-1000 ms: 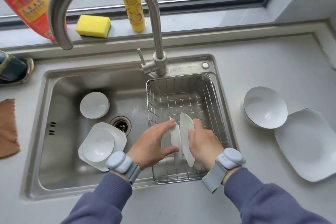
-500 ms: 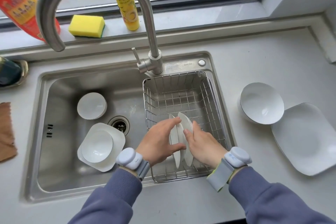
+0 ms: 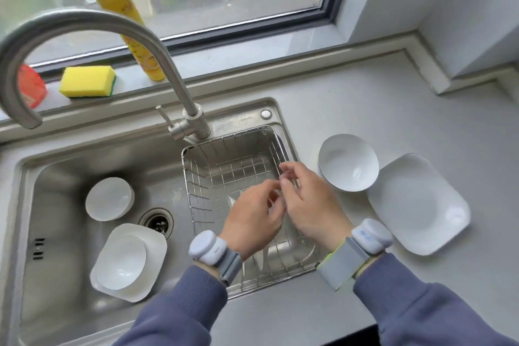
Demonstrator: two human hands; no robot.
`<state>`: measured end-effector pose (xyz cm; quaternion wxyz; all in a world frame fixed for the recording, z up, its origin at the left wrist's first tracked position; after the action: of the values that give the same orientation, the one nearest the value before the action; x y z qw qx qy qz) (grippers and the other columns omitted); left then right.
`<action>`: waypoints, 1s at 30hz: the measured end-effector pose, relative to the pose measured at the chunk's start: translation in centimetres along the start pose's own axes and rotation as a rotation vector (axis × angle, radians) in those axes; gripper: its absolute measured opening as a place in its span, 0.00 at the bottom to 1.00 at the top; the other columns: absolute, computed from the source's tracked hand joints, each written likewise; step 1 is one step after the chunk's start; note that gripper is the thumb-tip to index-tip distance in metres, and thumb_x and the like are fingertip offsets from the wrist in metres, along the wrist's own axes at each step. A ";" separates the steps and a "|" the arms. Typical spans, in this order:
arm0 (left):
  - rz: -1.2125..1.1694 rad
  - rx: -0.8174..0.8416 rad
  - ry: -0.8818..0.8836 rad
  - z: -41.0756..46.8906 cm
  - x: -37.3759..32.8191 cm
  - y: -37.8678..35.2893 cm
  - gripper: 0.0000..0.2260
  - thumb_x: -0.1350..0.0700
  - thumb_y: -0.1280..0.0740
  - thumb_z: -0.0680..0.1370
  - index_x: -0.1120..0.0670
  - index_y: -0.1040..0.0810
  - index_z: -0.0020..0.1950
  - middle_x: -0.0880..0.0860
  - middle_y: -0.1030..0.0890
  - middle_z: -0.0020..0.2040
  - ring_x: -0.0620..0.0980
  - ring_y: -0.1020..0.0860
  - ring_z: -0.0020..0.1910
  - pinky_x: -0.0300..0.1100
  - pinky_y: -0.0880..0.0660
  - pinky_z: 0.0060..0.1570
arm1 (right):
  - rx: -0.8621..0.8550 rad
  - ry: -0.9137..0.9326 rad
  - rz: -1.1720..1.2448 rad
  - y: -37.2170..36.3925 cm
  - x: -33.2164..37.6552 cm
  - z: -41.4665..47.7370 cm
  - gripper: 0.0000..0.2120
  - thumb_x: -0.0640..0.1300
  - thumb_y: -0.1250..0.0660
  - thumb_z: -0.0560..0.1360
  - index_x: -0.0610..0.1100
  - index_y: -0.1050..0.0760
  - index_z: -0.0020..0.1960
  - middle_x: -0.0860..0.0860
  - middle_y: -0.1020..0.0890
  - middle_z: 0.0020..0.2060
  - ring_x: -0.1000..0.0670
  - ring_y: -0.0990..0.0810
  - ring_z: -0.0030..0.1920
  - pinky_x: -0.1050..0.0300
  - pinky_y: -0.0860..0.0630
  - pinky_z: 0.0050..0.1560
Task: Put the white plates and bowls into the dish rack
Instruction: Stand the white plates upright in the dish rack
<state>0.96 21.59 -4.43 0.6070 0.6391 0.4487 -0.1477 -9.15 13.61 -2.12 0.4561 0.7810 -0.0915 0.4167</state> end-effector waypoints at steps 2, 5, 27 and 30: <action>-0.047 0.026 0.053 0.5 -2.2 -1.9 0.07 0.51 0.38 0.79 0.48 0.21 0.47 0.45 0.19 0.39 0.47 0.24 0.38 0.43 0.28 0.41 | -0.073 -0.038 0.034 2.4 -1.1 0.0 0.14 0.45 0.40 0.81 0.51 0.26 0.66 0.56 0.19 0.53 0.59 0.24 0.40 0.59 0.28 0.51; -0.063 0.131 0.163 0.8 -3.7 -5.7 0.11 0.50 0.38 0.78 0.50 0.19 0.54 0.46 0.19 0.42 0.51 0.20 0.47 0.44 0.25 0.48 | -0.162 -0.100 0.104 5.3 -2.9 -0.5 0.12 0.45 0.39 0.81 0.51 0.25 0.63 0.56 0.18 0.51 0.56 0.23 0.36 0.54 0.25 0.50; -0.280 0.374 0.376 2.9 -10.8 -16.7 0.18 0.53 0.36 0.75 0.52 0.32 0.65 0.52 0.18 0.45 0.53 0.14 0.39 0.40 0.25 0.33 | -0.335 -0.821 0.071 17.2 -23.7 -6.6 0.25 0.46 0.41 0.79 0.40 0.38 0.74 0.39 0.27 0.68 0.38 0.29 0.66 0.49 0.32 0.60; -0.287 0.385 0.364 2.7 -11.6 -16.4 0.18 0.53 0.36 0.76 0.53 0.33 0.65 0.52 0.20 0.47 0.46 0.15 0.37 0.38 0.24 0.35 | -0.371 -0.824 0.095 17.4 -23.7 -6.9 0.22 0.44 0.42 0.79 0.40 0.36 0.72 0.40 0.25 0.66 0.38 0.27 0.64 0.52 0.32 0.52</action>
<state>-16.82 12.31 -7.03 0.3572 0.6884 0.5996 -0.1973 -37.23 3.55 -6.88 0.4941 0.7818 -0.3743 0.0682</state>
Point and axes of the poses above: each hand's wrist, its own z-axis towards the middle knuckle, its own y-axis out of the back of the hand, x = y × z, the point moved 4 cm from there along z, towards the middle knuckle
